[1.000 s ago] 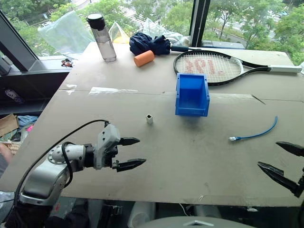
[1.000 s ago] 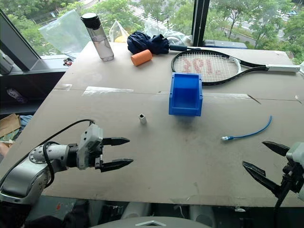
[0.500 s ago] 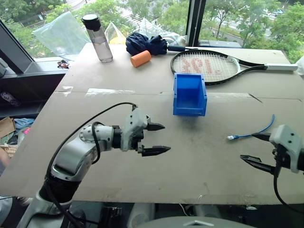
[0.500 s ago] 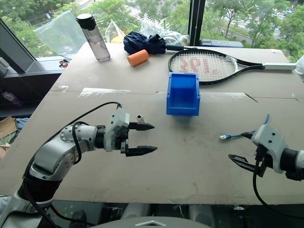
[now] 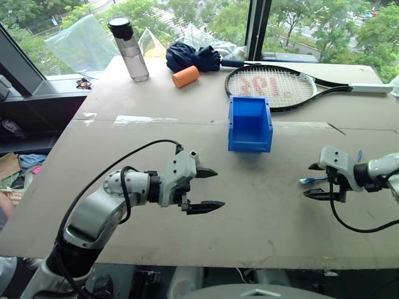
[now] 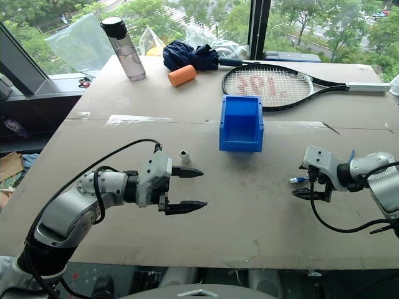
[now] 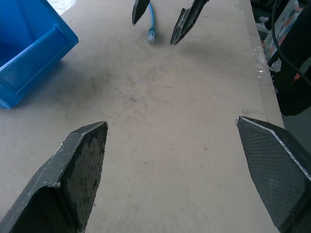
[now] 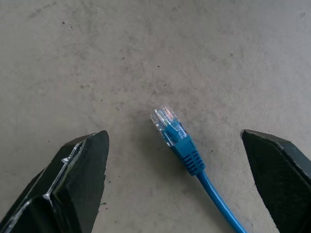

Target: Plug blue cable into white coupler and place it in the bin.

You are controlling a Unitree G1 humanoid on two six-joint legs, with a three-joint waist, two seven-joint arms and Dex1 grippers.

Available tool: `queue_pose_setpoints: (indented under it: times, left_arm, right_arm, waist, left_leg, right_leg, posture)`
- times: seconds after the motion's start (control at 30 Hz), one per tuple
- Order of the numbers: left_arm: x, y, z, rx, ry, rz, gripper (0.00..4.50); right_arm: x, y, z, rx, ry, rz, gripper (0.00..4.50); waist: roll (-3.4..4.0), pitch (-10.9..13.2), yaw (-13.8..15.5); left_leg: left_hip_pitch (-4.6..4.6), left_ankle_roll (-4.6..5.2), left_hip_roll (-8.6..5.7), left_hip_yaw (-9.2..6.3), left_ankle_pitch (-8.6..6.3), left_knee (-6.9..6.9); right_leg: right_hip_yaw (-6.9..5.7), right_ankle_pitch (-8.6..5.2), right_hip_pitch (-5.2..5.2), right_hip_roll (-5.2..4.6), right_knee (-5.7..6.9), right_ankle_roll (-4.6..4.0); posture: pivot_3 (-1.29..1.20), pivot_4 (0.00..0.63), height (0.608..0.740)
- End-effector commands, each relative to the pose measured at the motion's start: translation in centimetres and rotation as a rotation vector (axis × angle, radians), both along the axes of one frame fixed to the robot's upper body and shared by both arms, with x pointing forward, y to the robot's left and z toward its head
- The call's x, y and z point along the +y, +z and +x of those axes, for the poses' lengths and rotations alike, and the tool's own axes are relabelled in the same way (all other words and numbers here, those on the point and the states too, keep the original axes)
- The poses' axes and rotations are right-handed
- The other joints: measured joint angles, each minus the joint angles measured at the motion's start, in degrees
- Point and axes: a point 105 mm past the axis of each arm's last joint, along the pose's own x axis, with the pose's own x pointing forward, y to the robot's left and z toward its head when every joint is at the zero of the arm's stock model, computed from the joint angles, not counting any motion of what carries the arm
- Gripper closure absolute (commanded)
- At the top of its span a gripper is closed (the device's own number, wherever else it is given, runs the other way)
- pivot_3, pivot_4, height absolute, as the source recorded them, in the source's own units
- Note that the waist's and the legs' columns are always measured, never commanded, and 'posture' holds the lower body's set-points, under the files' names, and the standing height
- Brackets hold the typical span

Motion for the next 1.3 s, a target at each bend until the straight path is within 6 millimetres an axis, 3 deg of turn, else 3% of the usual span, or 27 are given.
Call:
queue_pose_setpoints:
  times: [0.03, 0.1, 0.13, 0.17, 0.2, 0.37, 0.47, 0.63, 0.7, 0.8, 0.83, 0.9, 0.97, 1.03, 1.17, 1.3]
  left_arm:
    - [-0.3, 1.0, -0.4, -0.045, -0.001, -0.020, 0.00]
    - [-0.3, 0.9, -0.5, -0.044, 0.010, -0.024, 0.00]
    - [-0.3, 0.8, -0.4, -0.043, 0.018, -0.027, 0.00]
    - [-0.4, 0.8, -0.4, -0.045, 0.025, -0.034, 0.00]
    - [-0.4, 0.8, -0.3, -0.046, 0.029, -0.038, 0.00]
    - [0.1, 0.8, 0.1, -0.064, 0.055, -0.026, 0.00]
    - [0.5, 0.7, 0.0, -0.056, 0.050, -0.031, 0.00]
    - [0.7, 0.3, 0.7, -0.064, 0.036, -0.012, 0.00]
    - [0.6, 0.1, 1.3, -0.067, 0.041, -0.010, 0.00]
    - [-0.1, -0.3, 1.9, -0.063, 0.015, -0.012, 0.00]
    - [-0.2, -0.4, 2.1, -0.064, 0.005, -0.008, 0.00]
    - [-0.9, -1.0, 2.6, -0.059, -0.020, -0.002, 0.00]
    - [-1.5, -1.5, 3.2, -0.066, -0.035, 0.010, 0.00]
    - [-2.6, -1.9, 4.3, -0.093, -0.036, 0.024, 0.00]
    - [-4.0, -2.7, 5.9, -0.113, -0.051, 0.048, 0.00]
    - [-5.0, -3.6, 7.2, -0.123, -0.063, 0.078, 0.00]
  right_arm:
    - [-0.1, 0.6, 0.3, 0.000, 0.025, -0.017, 1.81]
    - [0.0, 0.7, 0.3, -0.001, 0.029, -0.012, 2.81]
    - [0.0, 0.7, 0.2, -0.001, 0.028, -0.011, 3.83]
    - [0.3, 0.9, 0.1, -0.009, 0.029, 0.000, 3.83]
    - [0.4, 1.0, 0.0, -0.014, 0.029, 0.007, 4.34]
    - [3.8, 2.0, -0.8, -0.067, 0.112, 0.081, 4.43]
    - [9.0, 2.5, -0.5, -0.162, 0.183, 0.127, 4.43]
    - [14.3, 2.0, -0.1, -0.184, 0.229, 0.121, 4.43]
    - [15.3, 1.4, 0.4, -0.190, 0.233, 0.102, 4.43]
    - [14.9, 1.0, 1.6, -0.201, 0.154, 0.161, 4.43]
    - [14.7, 0.8, 1.8, -0.200, 0.142, 0.168, 3.71]
    - [13.7, 0.8, 1.2, -0.244, 0.144, 0.174, 2.89]
    - [13.4, 2.0, 0.2, -0.303, 0.148, 0.240, 1.82]
    - [12.2, 3.4, -1.3, -0.331, 0.106, 0.316, 1.06]
    - [10.0, 4.9, -4.9, -0.360, -0.001, 0.422, 1.06]
    - [7.7, 4.8, -8.7, -0.384, -0.136, 0.433, 1.06]
  waist:
    - [0.03, 0.0, 0.1]
    - [0.03, 0.0, 0.0]
    - [0.03, 0.0, 0.0]
    - [0.03, 0.0, 0.0]
    - [0.03, 0.0, 0.1]
    - [0.05, 0.0, -0.2]
    - [0.05, 0.0, -0.6]
    - [0.08, 0.0, -0.1]
    - [0.08, 0.0, 0.3]
    - [0.01, 0.0, 0.8]
    - [0.01, 0.0, 1.1]
    - [0.03, 0.0, 1.4]
    - [0.03, 0.0, 1.3]
    - [0.02, 0.0, 1.4]
    - [0.02, 0.0, 1.1]
    - [0.02, -0.1, 0.8]
  left_leg:
    - [0.00, 0.00, 0.00, -0.01, 0.00, 0.00]
    - [0.00, 0.01, 0.00, -0.03, 0.00, 0.00]
    - [0.00, 0.01, 0.00, -0.01, -0.01, 0.00]
    - [0.00, 0.01, 0.00, -0.01, -0.01, 0.00]
    - [0.00, 0.01, 0.00, -0.01, -0.01, 0.00]
    - [0.02, 0.01, 0.01, -0.03, -0.01, 0.02]
    - [0.03, 0.01, 0.05, -0.03, -0.01, 0.01]
    - [0.03, 0.01, 0.05, -0.08, -0.01, 0.01]
    - [-0.02, 0.01, -0.03, -0.12, -0.01, 0.05]
    - [-0.06, 0.01, -0.11, -0.16, -0.01, 0.07]
    - [-0.07, 0.01, -0.12, -0.14, -0.01, 0.07]
    - [-0.10, 0.01, -0.15, -0.14, -0.01, 0.08]
    - [-0.10, 0.01, -0.19, -0.16, -0.01, 0.07]
    - [-0.15, 0.02, -0.19, -0.24, -0.01, 0.08]
    - [-0.15, 0.02, -0.19, -0.38, -0.02, 0.09]
    - [-0.05, 0.03, -0.10, -0.42, -0.02, 0.06]
  right_leg:
    - [0.00, 0.00, 0.00, 0.00, 0.00, 0.00]
    - [-0.01, 0.01, 0.00, 0.00, 0.00, 0.02]
    - [0.00, 0.02, 0.00, 0.00, 0.01, 0.02]
    - [0.00, 0.02, 0.00, 0.00, 0.00, 0.02]
    - [0.00, 0.02, 0.00, 0.00, 0.01, 0.02]
    - [0.00, 0.02, 0.02, 0.01, 0.03, 0.03]
    - [-0.01, 0.03, 0.01, 0.04, 0.05, 0.03]
    - [-0.04, 0.03, -0.01, 0.08, 0.08, 0.02]
    - [-0.07, 0.02, -0.02, 0.03, 0.07, 0.01]
    - [-0.11, 0.03, 0.00, -0.04, 0.02, 0.01]
    - [-0.09, 0.03, 0.01, -0.06, 0.02, 0.01]
    - [-0.09, 0.03, -0.01, -0.08, 0.01, 0.01]
    - [-0.11, 0.03, 0.00, -0.11, 0.02, 0.02]
    - [-0.19, 0.03, 0.02, -0.11, 0.02, 0.02]
    - [-0.30, 0.04, 0.09, -0.08, 0.03, 0.03]
    - [-0.29, 0.02, 0.12, 0.03, 0.08, 0.05]
  posture:
    - [0.00, 0.150, 0.740]
    - [0.00, 0.150, 0.740]
    - [0.00, 0.150, 0.740]
    - [0.00, 0.150, 0.740]
    - [0.00, 0.150, 0.740]
    - [0.00, 0.150, 0.740]
    - [0.00, 0.150, 0.740]
    - [0.00, 0.150, 0.740]
    - [0.00, 0.150, 0.740]
    - [0.00, 0.150, 0.740]
    - [0.00, 0.150, 0.740]
    - [0.00, 0.150, 0.740]
    - [0.00, 0.150, 0.740]
    - [0.00, 0.150, 0.740]
    - [0.00, 0.150, 0.740]
    - [0.00, 0.150, 0.740]
